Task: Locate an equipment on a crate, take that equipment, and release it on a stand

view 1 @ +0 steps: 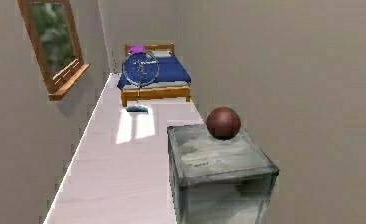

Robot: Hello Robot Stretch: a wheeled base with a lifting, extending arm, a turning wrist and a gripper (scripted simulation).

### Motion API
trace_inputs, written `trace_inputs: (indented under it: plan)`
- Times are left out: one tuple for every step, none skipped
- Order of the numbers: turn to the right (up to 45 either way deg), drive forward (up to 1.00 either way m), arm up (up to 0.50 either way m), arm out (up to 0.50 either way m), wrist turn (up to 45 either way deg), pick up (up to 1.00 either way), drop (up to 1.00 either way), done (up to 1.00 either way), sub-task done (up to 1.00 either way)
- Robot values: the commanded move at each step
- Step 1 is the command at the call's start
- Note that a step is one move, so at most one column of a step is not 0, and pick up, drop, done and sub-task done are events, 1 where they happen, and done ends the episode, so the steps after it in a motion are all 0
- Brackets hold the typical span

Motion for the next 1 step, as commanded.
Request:
trace_inputs:
  plan:
    - [3.0, 0.0, 0.0, 0.0, 0.0, 0.0, 0.0, 0.0, 0.0]
